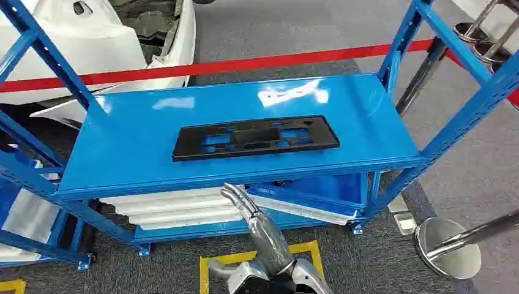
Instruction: Take the parts from the cabinet and place them on the table.
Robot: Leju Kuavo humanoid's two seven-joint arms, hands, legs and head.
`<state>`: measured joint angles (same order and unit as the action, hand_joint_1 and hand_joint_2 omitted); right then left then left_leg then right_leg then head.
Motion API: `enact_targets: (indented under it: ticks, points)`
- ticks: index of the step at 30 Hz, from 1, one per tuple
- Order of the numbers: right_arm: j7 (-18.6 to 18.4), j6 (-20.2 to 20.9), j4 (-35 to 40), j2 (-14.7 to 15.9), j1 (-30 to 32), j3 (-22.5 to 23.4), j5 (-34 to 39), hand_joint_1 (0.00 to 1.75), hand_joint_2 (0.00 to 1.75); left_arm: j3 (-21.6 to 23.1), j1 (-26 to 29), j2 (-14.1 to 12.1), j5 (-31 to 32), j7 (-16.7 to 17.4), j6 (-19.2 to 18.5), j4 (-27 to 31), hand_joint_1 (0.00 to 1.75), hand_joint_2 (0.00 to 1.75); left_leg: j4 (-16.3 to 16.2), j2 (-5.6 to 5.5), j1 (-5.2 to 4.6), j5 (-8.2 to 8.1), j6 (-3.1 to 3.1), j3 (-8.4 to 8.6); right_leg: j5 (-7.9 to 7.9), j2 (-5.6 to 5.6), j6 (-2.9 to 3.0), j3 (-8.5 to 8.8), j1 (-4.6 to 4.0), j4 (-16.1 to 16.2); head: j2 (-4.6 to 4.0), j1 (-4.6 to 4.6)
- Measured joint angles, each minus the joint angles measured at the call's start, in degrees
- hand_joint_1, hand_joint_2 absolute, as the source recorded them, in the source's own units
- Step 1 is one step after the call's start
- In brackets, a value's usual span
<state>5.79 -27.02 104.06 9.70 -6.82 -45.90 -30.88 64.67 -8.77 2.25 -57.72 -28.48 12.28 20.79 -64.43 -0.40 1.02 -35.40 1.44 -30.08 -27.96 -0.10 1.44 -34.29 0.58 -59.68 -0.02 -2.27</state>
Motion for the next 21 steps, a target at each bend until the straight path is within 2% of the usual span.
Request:
enact_targets:
  ticks: [2,3,4,5,7,8,9,10,11,12,13,18,21]
  points:
    - [-0.7,-0.1,0.0,0.1,0.1,0.0,-0.9,0.00,1.75,0.0,0.0,0.0,0.0,0.0,0.0,0.0,0.00,0.00,-8.0,0.00,0.03,-3.46,0.22,-4.75,-0.44,-0.04,0.46,0.40,-0.18,0.0,0.00,0.66]
    - [-1.2,-0.1,0.0,0.2,0.1,0.0,-1.4,0.00,1.75,0.0,0.2,0.0,0.0,0.0,0.0,0.0,0.00,0.00,-10.7,0.00,0.02,-4.04,0.25,-6.74,-0.66,0.01,0.57,0.60,-0.23,0.0,0.00,0.74]
    - [-1.7,-0.1,0.0,0.3,0.2,0.1,-2.0,0.00,1.75,0.0,0.3,0.0,0.0,0.0,0.0,0.0,0.00,0.00,-11.1,0.00,0.01,-3.15,0.27,-7.75,-0.90,0.16,0.53,0.92,-0.25,0.0,0.00,0.94]
    - [-2.1,-0.1,0.0,0.4,0.3,0.2,-2.5,0.00,1.75,0.0,0.3,0.0,0.0,0.0,0.1,0.0,0.00,0.00,-9.0,0.00,0.00,-1.00,0.18,-7.44,-1.16,0.29,0.47,1.29,-0.25,0.0,0.00,1.07]
    - [-2.4,-0.2,0.2,0.5,0.4,0.4,-3.1,0.00,1.75,0.0,0.3,0.0,0.0,0.0,0.1,0.0,0.00,0.00,0.1,0.00,0.01,5.58,-0.14,-4.54,-1.80,0.37,0.20,2.34,-0.24,0.0,0.00,1.36]
    - [-2.5,-0.2,0.4,0.6,0.4,0.5,-3.2,0.00,1.75,0.0,0.3,0.0,0.0,0.0,0.2,0.0,0.00,0.00,3.2,0.04,-0.05,7.07,-0.49,-3.76,-2.09,0.36,0.00,2.51,-0.21,0.0,0.00,1.60]
    - [-2.7,-0.3,0.3,0.7,0.4,0.5,-3.5,0.00,1.75,0.0,0.3,0.0,0.0,0.0,0.2,0.0,0.00,0.00,3.6,0.13,-0.52,4.90,-0.53,-4.67,-2.14,0.40,-0.19,2.58,-0.32,-0.3,0.00,1.69]
    - [-3.2,-0.4,0.4,0.7,0.5,0.7,-4.1,0.00,1.75,0.0,0.2,0.0,0.0,0.0,0.2,0.0,0.00,0.00,3.5,0.14,-0.63,5.21,-0.79,-4.60,-2.37,0.40,-0.60,2.20,-0.39,-0.3,0.00,2.03]
    - [-3.6,-0.5,0.6,0.9,0.7,0.9,-4.7,0.00,1.75,0.0,0.5,0.0,-0.2,0.0,0.2,0.0,0.00,0.00,3.6,0.11,-0.62,6.29,-1.21,-4.54,-2.77,0.39,-0.99,2.48,-0.39,-0.3,0.00,1.95]
    - [-4.0,-0.5,0.8,1.1,0.8,1.2,-5.2,0.00,1.75,0.0,0.6,0.0,-0.2,0.0,0.2,-0.1,0.00,0.00,3.9,0.26,-0.31,6.43,-0.94,-4.34,-3.31,0.37,0.03,2.70,-0.68,-0.4,0.02,1.84]
    - [-4.2,-0.5,1.0,1.2,0.8,1.4,-5.6,0.00,1.75,0.0,0.6,0.0,-0.4,0.0,0.3,-0.1,0.00,0.00,3.9,0.19,-0.45,6.43,-0.98,-4.25,-3.06,0.40,0.30,2.77,-0.58,-0.4,0.00,1.68]
    - [-4.5,-0.5,1.7,1.7,0.9,2.2,-6.1,0.00,1.75,0.0,0.5,0.0,-0.3,-0.1,0.3,-0.1,0.00,0.00,4.0,0.19,-0.58,6.05,-1.56,-3.95,-3.00,0.40,-0.47,3.57,-0.49,0.7,0.00,1.53]
    - [-4.8,-0.5,1.9,1.9,0.9,2.5,-6.4,0.00,1.75,0.0,0.5,0.0,-0.4,-0.1,0.3,-0.1,0.00,0.00,4.1,0.19,-0.58,5.94,-1.75,-3.84,-3.00,0.40,-0.68,3.80,-0.49,1.0,0.00,1.47]
